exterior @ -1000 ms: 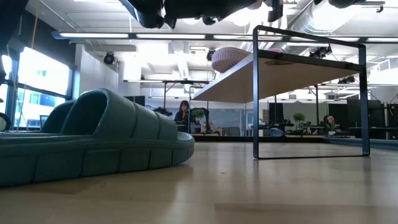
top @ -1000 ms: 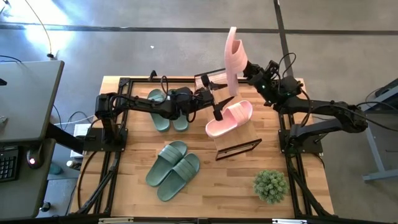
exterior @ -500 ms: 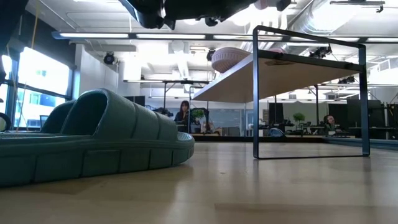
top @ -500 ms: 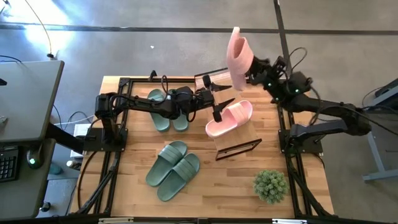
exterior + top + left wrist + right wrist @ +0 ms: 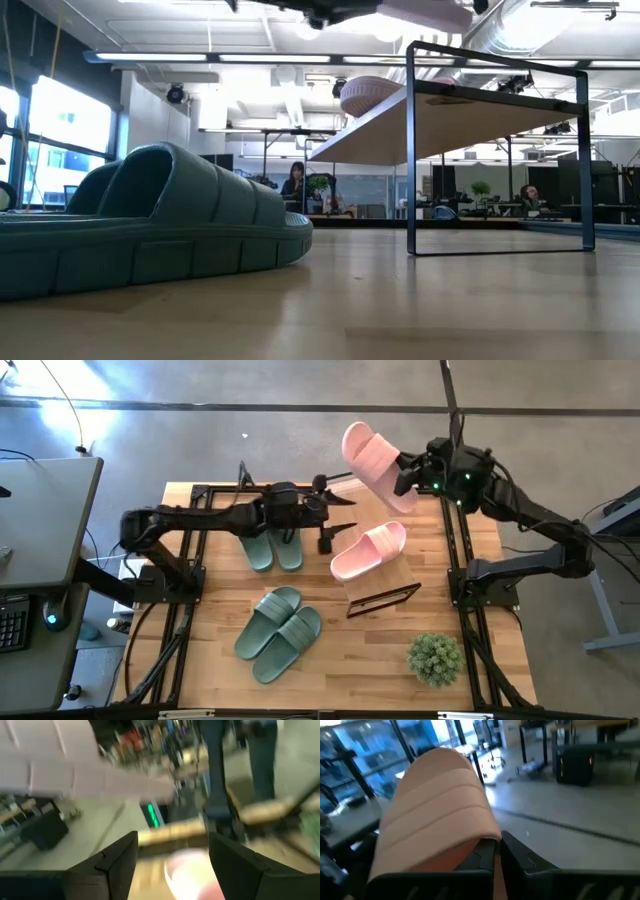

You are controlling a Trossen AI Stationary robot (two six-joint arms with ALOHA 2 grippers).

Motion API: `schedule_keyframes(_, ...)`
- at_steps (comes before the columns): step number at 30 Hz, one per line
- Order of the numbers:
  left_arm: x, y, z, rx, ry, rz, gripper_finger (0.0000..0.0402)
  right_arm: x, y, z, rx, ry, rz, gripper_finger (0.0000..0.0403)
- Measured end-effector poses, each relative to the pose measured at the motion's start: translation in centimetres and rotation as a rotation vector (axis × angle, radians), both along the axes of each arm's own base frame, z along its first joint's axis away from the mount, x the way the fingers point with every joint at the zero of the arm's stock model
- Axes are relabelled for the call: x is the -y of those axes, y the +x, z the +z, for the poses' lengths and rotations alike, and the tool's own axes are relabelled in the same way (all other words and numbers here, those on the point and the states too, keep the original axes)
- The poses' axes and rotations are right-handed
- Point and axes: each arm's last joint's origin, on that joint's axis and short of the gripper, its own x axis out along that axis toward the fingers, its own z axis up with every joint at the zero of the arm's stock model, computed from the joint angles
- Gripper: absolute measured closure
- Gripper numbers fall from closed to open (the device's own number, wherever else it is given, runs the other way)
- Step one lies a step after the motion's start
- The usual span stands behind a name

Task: Pick and place slides into the shelf
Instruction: Put the pink slide on the shelf

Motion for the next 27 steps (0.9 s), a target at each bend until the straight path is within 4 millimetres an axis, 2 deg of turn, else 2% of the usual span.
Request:
schedule_keyframes(3,0.4,-1.5,0.6,-0.093,0.023,0.016,0.0176,1.2,0.6,-0.8,-0.052,0.103,0.016,0.0403)
schedule_keyframes(9,1.0,-4.5,1.6,-0.259,0.097,0.098,0.0177,3.3,4.4,-4.0,-0.121,0.238,0.022,0.0403)
schedule_keyframes(13,1.3,-6.2,2.2,-0.343,0.144,0.159,0.0177,3.7,6.5,-5.9,-0.15,0.285,-0.086,0.0403)
schedule_keyframes(19,1.3,-7.1,1.9,-0.442,0.187,0.235,0.0177,2.8,7.9,-6.8,-0.029,0.375,-0.24,0.0403)
schedule_keyframes(27,1.1,-7.3,1.7,-0.489,0.213,0.295,0.0177,-0.3,8.0,-7.7,0.022,0.373,-0.465,0.0403)
